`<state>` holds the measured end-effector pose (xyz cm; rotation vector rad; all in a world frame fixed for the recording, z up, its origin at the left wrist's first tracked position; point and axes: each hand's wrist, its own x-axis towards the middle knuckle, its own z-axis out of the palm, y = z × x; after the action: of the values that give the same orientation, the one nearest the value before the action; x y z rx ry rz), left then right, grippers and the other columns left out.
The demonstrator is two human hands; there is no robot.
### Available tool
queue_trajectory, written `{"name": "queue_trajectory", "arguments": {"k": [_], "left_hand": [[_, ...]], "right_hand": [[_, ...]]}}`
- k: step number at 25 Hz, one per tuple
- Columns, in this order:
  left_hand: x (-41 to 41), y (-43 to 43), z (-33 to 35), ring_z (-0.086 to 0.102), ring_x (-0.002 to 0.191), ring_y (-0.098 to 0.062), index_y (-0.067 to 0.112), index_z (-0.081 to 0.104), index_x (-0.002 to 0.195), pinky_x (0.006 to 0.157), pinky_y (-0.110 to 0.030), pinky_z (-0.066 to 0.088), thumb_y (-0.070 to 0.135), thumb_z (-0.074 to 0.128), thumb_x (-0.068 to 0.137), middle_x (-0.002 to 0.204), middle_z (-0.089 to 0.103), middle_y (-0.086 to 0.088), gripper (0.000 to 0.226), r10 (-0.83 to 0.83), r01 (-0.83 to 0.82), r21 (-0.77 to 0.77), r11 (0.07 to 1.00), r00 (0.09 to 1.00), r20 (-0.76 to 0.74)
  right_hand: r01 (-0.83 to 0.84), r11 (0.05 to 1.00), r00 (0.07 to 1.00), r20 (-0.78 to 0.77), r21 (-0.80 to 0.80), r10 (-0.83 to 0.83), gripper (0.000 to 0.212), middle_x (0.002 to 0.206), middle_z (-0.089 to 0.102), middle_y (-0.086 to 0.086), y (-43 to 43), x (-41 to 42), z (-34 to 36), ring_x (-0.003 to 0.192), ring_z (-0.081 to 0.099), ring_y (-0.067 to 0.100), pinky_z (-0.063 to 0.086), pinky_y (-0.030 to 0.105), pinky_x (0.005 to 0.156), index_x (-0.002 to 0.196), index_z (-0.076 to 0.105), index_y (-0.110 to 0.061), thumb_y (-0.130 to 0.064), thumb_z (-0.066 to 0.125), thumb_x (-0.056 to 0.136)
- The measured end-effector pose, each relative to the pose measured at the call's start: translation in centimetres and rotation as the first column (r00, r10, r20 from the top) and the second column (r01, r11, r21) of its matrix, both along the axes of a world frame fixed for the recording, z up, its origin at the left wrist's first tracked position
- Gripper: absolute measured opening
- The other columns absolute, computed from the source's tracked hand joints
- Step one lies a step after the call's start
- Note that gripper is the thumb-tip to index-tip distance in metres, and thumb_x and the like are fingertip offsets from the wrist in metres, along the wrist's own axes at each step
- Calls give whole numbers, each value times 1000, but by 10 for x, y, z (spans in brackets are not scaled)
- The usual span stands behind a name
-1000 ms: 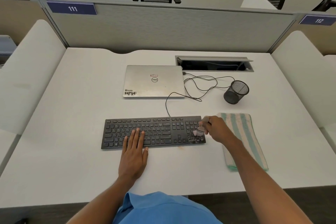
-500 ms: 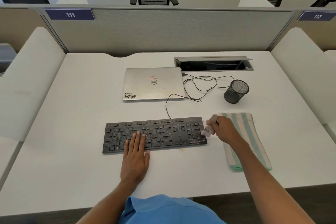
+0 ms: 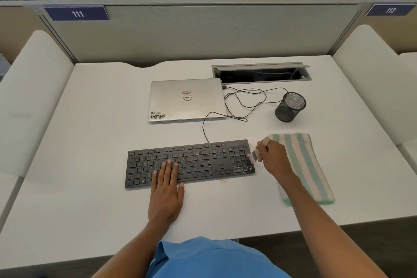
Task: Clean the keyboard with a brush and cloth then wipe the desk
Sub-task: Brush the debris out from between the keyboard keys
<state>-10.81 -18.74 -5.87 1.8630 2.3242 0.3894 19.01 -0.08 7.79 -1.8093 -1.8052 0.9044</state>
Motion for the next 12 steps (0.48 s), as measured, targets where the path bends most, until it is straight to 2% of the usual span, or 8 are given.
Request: {"name": "queue_trajectory", "arguments": {"k": [3,7,10,12], "left_hand": [[0,0,0,3,164,-21,14,16,169,131,-53,12,40,30,108,178,9,-4,68,-3,3,3,1000,1000,4],[0,0,1,3,164,-21,14,17,169,131,-53,11,39,30,108,178,10,-5,68,-2,2,8,1000,1000,8],[0,0,1,4,164,-21,14,18,169,131,-52,10,38,30,107,177,11,-5,68,-1,1,14,1000,1000,11],[0,0,1,4,164,-21,13,18,169,131,-52,9,38,30,107,177,11,-5,68,-2,2,16,1000,1000,12]], "right_hand": [[12,1000,1000,3,25,-12,36,64,69,10,-1,-1,-2,75,68,28,54,42,74,82,65,4,-18,45,104],[-30,1000,999,28,0,30,44,62,67,11,-10,2,-3,69,68,27,54,42,70,71,61,6,-17,45,105],[4,1000,1000,-18,8,-3,41,62,67,15,-7,0,4,62,64,5,51,29,67,77,61,10,-16,45,105],[19,1000,999,-37,11,-19,40,64,66,17,-9,0,1,61,64,2,50,29,67,76,58,9,-16,46,105]]}}
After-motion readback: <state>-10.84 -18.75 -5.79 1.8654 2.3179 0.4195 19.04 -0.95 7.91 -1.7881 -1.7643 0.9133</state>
